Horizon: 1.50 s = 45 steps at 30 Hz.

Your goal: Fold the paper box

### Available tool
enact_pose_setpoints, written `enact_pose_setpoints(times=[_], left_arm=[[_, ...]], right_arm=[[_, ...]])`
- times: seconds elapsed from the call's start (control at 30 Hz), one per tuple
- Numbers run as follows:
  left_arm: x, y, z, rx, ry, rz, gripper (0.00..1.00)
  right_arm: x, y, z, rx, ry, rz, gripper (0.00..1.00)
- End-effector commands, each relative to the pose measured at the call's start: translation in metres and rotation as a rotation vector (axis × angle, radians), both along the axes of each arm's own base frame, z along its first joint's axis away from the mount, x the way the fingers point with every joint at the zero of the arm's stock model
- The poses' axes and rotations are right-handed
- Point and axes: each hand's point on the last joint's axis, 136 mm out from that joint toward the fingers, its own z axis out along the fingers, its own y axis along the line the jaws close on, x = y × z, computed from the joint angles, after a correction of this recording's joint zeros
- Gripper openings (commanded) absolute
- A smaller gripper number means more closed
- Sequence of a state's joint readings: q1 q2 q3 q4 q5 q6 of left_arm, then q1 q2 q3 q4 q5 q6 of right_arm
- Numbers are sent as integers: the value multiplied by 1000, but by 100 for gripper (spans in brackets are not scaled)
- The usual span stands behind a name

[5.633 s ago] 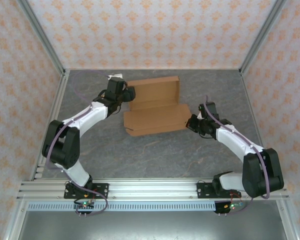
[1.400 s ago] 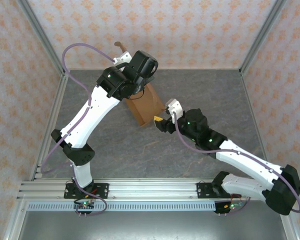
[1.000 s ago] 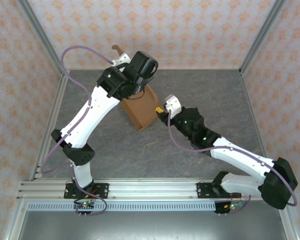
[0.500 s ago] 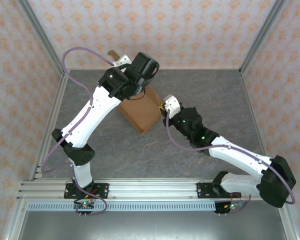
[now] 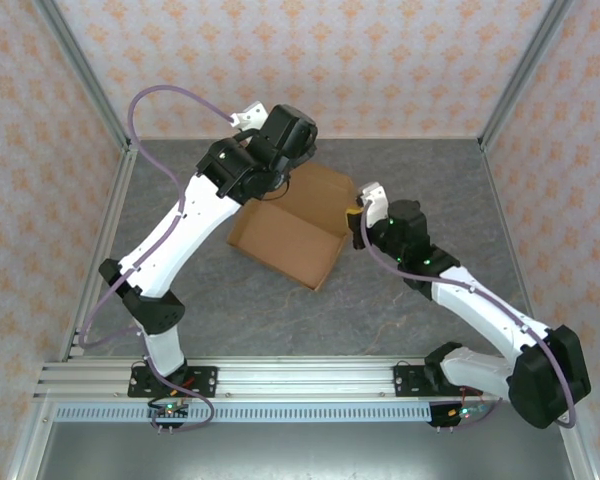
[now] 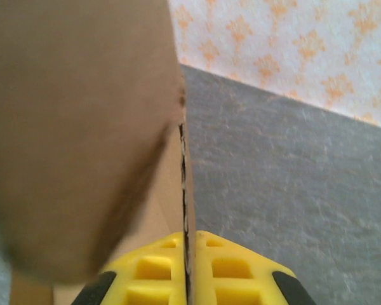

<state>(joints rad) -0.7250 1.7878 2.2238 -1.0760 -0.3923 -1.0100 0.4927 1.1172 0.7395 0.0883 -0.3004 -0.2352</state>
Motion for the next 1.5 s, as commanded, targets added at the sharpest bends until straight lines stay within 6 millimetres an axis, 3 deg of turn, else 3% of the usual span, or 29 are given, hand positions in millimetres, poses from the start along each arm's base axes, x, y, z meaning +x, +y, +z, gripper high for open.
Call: enact_pose_setpoints(times=[0.0, 0.13, 0.27, 0.37, 0.53, 0.67, 0.93, 1.13, 1.47], left_arm=[[-9, 24, 43, 97, -139, -24, 83], [-17, 43, 42, 208, -158, -54, 89], [-15, 67, 10, 258, -139, -93, 93], [-13, 86, -17, 248, -139, -98, 93], [-15, 123, -41, 292, -117, -19, 93], [-12, 144, -63, 306, -73, 23, 93], [-7, 151, -113, 269, 5, -13, 93], [-9, 155, -137, 265, 27, -16, 93], [-12, 168, -141, 319, 18, 6, 93]], right_arm=[[4, -1, 14, 21, 45, 45, 0], [22, -24, 7, 0, 121, 16, 0], [37, -42, 3, 5, 145, 14, 0], [45, -43, -1, -6, 142, 61, 0], [54, -33, 0, 21, 137, 179, 0], [58, -21, -13, 18, 192, 276, 0], [77, -28, -30, -63, 216, 282, 1], [90, -37, -42, -100, 257, 285, 14], [99, -58, -46, -123, 231, 161, 45]])
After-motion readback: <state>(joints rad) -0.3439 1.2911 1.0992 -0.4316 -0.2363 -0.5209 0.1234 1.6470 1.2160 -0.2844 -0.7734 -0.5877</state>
